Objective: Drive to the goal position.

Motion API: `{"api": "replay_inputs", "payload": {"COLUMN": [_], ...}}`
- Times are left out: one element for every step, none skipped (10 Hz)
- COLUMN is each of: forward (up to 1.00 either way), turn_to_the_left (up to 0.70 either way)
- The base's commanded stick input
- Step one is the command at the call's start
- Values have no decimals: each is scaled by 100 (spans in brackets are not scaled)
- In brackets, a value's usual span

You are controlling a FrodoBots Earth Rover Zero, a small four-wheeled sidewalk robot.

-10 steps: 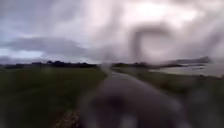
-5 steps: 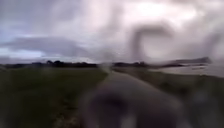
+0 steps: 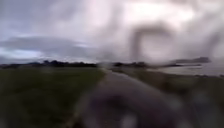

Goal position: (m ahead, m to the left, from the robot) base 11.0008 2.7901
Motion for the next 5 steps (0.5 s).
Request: {"api": "replay_inputs", "payload": {"forward": [70, 70, 70, 70, 70], "turn_to_the_left": [0, 0, 0, 0, 0]}}
